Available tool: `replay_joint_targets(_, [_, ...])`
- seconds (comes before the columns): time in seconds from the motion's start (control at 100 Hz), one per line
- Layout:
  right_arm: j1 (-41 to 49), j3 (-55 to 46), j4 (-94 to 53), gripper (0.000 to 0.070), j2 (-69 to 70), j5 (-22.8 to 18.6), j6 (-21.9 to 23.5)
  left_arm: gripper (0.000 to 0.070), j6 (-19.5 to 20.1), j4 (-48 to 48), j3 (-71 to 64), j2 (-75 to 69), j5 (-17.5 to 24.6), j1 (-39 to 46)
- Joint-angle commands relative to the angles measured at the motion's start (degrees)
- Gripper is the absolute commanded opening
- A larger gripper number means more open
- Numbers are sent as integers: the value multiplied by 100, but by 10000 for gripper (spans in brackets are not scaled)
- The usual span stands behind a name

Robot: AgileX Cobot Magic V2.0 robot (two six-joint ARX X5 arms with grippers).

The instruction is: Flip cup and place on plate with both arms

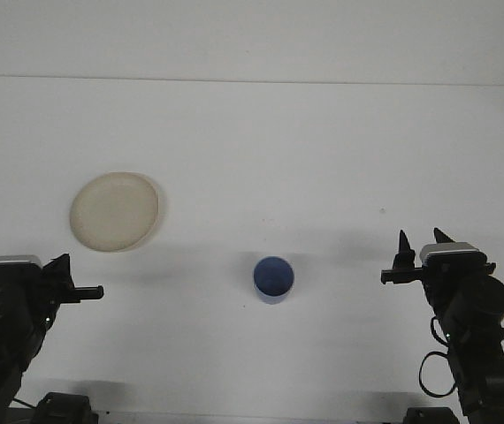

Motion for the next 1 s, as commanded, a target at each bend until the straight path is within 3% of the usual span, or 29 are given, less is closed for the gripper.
replay_joint_targets(0.0, [9, 35, 68, 421, 9, -2, -2, 11, 125, -306, 282, 330, -4, 0])
replay_joint_targets(0.31, [9, 37, 46, 421, 9, -2, -2, 11, 131, -1545, 649, 1486, -4, 0])
replay_joint_targets(0.7, [9, 37, 46, 421, 9, -2, -2, 25, 74, -1316, 649, 1401, -4, 0])
replay_joint_targets(0.79, [9, 35, 46, 421, 9, -2, -2, 156, -210, -1261, 649, 1362, -4, 0])
replay_joint_targets(0.93, [9, 35, 46, 421, 9, -2, -2, 431, -195, -1281, 649, 1340, -4, 0])
replay_joint_targets(0.99, [9, 35, 46, 422, 9, -2, -2, 513, -186, -1290, 649, 1340, -4, 0])
